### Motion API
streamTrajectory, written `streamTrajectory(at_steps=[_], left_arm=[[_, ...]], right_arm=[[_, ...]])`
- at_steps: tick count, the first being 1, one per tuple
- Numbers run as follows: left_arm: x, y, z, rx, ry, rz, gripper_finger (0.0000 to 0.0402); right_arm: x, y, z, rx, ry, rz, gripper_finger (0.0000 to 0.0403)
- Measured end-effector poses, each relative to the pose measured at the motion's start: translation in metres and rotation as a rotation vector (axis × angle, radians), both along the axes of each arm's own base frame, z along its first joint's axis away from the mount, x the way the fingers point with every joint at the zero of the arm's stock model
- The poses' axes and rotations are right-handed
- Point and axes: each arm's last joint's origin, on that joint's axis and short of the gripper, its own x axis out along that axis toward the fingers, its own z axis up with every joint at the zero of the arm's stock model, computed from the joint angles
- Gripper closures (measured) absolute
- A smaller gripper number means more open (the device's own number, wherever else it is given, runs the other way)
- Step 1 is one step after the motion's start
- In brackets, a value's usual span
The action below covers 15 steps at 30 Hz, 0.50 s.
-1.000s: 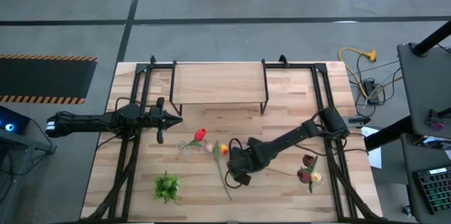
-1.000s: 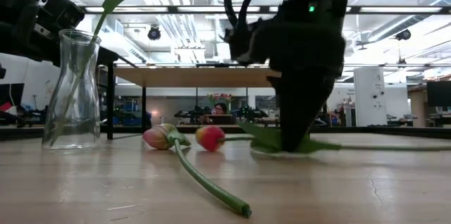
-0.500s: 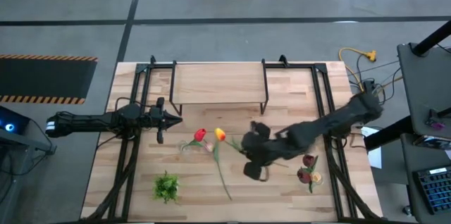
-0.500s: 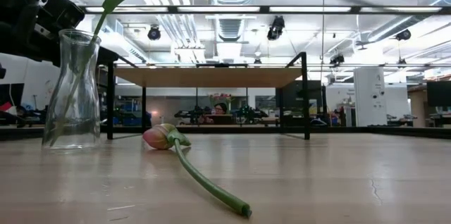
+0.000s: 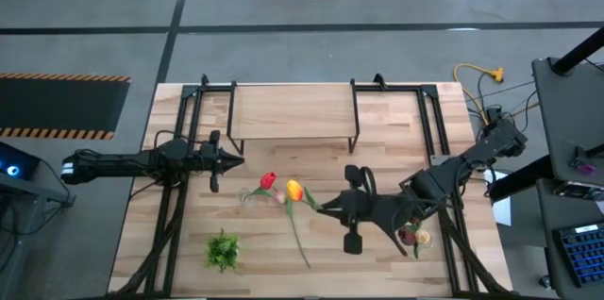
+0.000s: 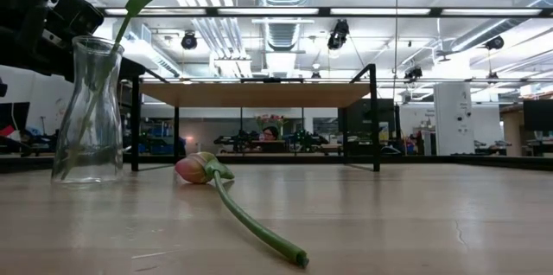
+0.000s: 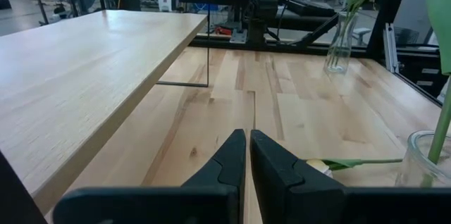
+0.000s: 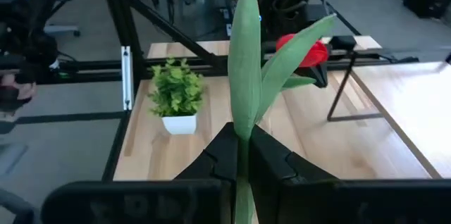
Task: Pick and place flowers into a vace then onto a shelf
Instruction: Put the yellow flower into the left transparent flower vase
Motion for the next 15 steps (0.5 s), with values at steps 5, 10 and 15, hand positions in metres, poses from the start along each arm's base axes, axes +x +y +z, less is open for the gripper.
streamTrajectory(at_steps=[5, 10, 15], left_arm=[[0.0, 0.0, 0.0, 0.0, 0.0, 0.0, 0.0396], [0.0, 0.0, 0.0, 0.0, 0.0, 0.0, 0.0396], [0.0, 0.0, 0.0, 0.0, 0.0, 0.0, 0.0396]], right_arm=[[0.012, 0.005, -0.007, -0.043, -0.03, 0.002, 0.039], [0.039, 0.016, -0.018, -0.097, -0.148, 0.018, 0.039], [0.063, 0.027, -0.023, -0.168, -0.343, 0.034, 0.039]])
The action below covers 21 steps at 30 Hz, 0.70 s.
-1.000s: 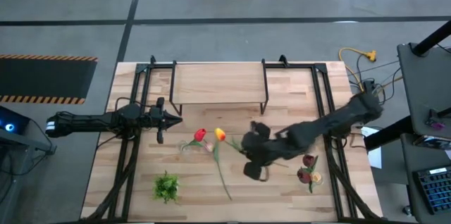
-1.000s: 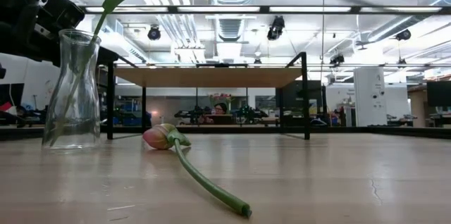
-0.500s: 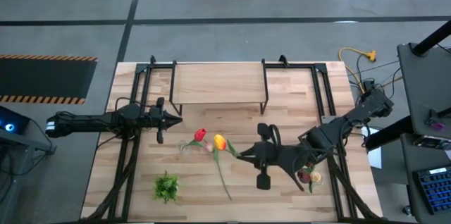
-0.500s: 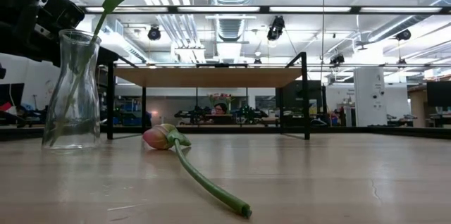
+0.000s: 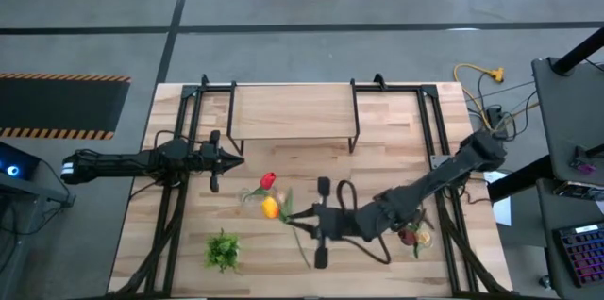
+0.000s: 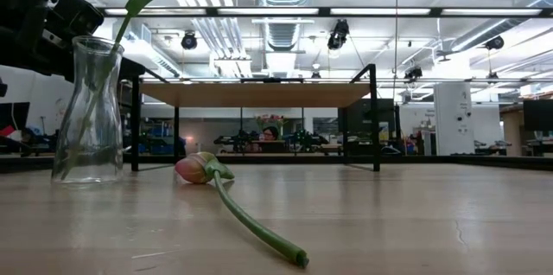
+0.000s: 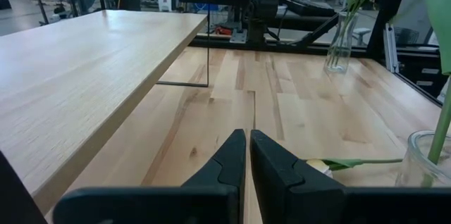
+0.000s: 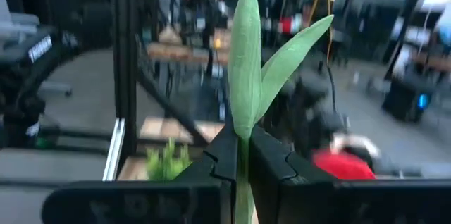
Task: Pick and place flowers into a vace then onto a shelf
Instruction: Put the yellow flower into the left transparent flower vase
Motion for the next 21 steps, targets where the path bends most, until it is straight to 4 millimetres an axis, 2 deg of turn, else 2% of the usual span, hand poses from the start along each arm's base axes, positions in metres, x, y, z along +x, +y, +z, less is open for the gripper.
streamTrajectory(at_steps=[5, 9, 16, 21], left_arm=[[0.0, 0.0, 0.0, 0.0, 0.0, 0.0, 0.0396], [0.0, 0.0, 0.0, 0.0, 0.0, 0.0, 0.0396], [0.0, 0.0, 0.0, 0.0, 0.0, 0.0, 0.0396], [0.0, 0.0, 0.0, 0.0, 0.0, 0.0, 0.0396]], right_arm=[[0.022, 0.002, -0.009, -0.028, -0.185, 0.058, 0.039], [0.036, -0.009, -0.012, -0.006, -0.281, 0.163, 0.039], [0.066, -0.044, -0.028, 0.088, -0.267, 0.293, 0.039], [0.087, -0.057, -0.028, 0.076, -0.29, 0.34, 0.039]])
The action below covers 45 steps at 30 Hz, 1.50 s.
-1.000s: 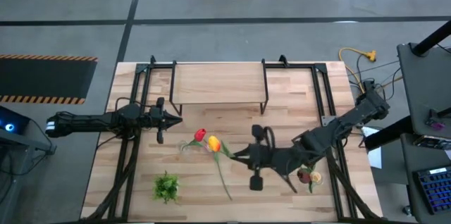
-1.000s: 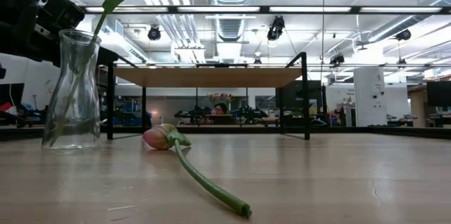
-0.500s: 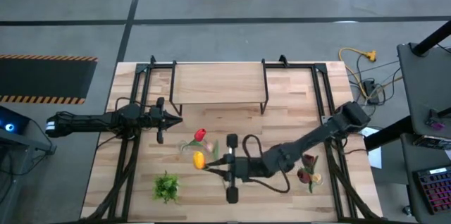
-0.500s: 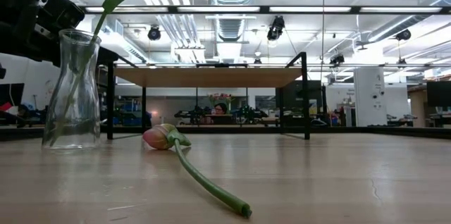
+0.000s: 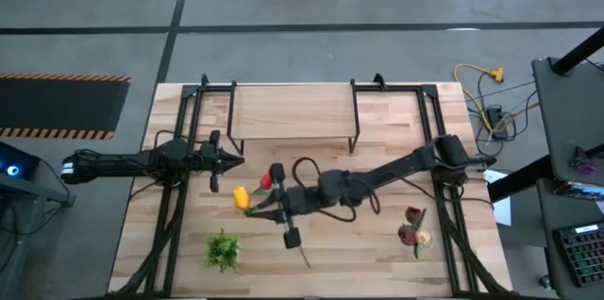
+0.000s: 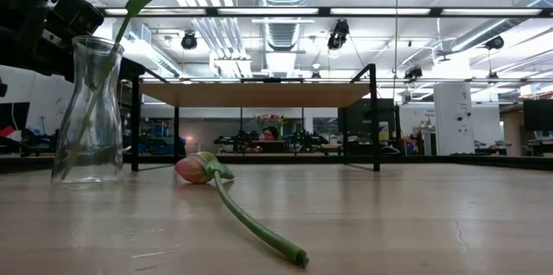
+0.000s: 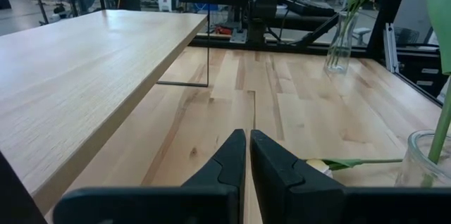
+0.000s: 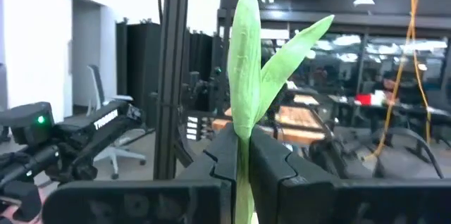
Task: Pick and place flowers into a vace then onto a shelf
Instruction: Put the yellow flower into the left transparent flower vase
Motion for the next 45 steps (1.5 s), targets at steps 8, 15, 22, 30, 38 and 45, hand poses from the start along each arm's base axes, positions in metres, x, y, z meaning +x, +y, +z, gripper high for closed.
streamTrajectory(at_steps=[8, 15, 22, 30, 38, 45], left_arm=[[0.0, 0.0, 0.0, 0.0, 0.0, 0.0, 0.0396], [0.0, 0.0, 0.0, 0.0, 0.0, -0.001, 0.0396], [0.0, 0.0, 0.0, 0.0, 0.0, -0.001, 0.0396], [0.0, 0.0, 0.0, 0.0, 0.0, -0.001, 0.0396], [0.0, 0.0, 0.0, 0.0, 0.0, -0.001, 0.0396], [0.0, 0.0, 0.0, 0.0, 0.001, -0.001, 0.0396]], right_arm=[[0.028, -0.005, 0.009, -0.089, -0.096, -0.046, 0.039], [0.066, -0.016, -0.007, -0.108, -0.102, -0.105, 0.039], [0.079, -0.039, -0.014, -0.068, -0.056, -0.138, 0.039], [0.078, -0.049, -0.022, 0.022, 0.0, -0.117, 0.039], [0.078, -0.049, -0.024, 0.021, 0.022, -0.112, 0.039], [0.077, -0.049, -0.04, 0.023, 0.071, -0.11, 0.039]])
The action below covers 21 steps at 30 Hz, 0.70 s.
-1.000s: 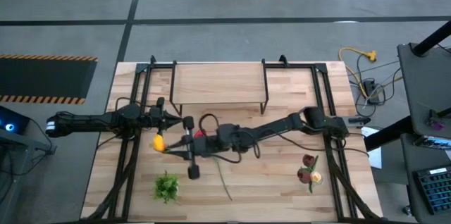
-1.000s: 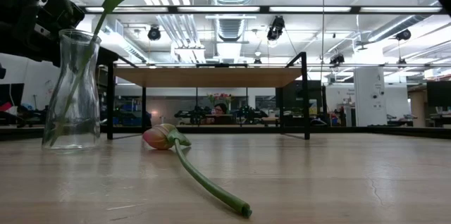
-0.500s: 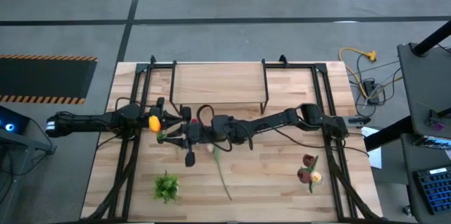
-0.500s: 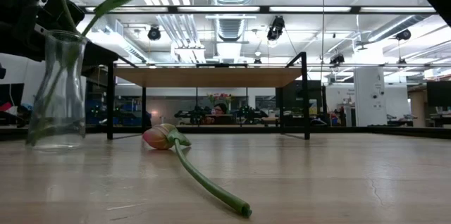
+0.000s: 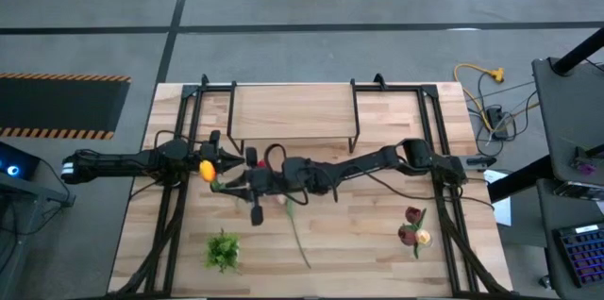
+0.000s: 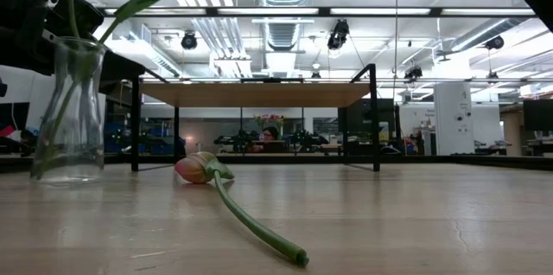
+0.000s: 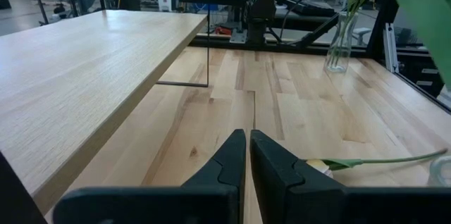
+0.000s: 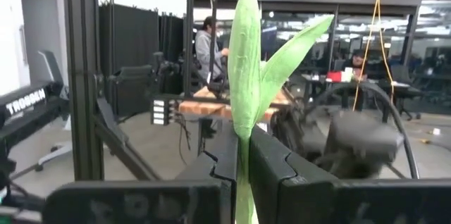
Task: Pick and place flowers into a vace then onto a shelf
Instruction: Put the yellow flower into the left transparent flower vase
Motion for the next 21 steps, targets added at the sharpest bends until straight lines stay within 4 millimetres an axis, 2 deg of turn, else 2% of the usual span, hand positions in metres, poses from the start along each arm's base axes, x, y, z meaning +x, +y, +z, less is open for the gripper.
streamTrajectory(at_steps=[10, 15, 18, 21], left_arm=[[0.0, 0.0, 0.0, 0.0, 0.0, 0.0, 0.0396], [0.0, 0.0, 0.0, 0.0, 0.0, 0.0, 0.0396], [0.0, 0.0, 0.0, 0.0, 0.0, 0.0, 0.0396], [0.0, 0.0, 0.0, 0.0, 0.0, 0.0, 0.0396]], right_arm=[[-0.005, -0.001, -0.03, -0.005, 0.066, -0.003, 0.039], [-0.005, -0.001, -0.032, 0.053, 0.082, 0.009, 0.0387], [-0.005, 0.0, -0.033, 0.053, 0.133, 0.015, 0.0364], [-0.008, 0.0, -0.031, 0.029, 0.209, 0.007, 0.0319]])
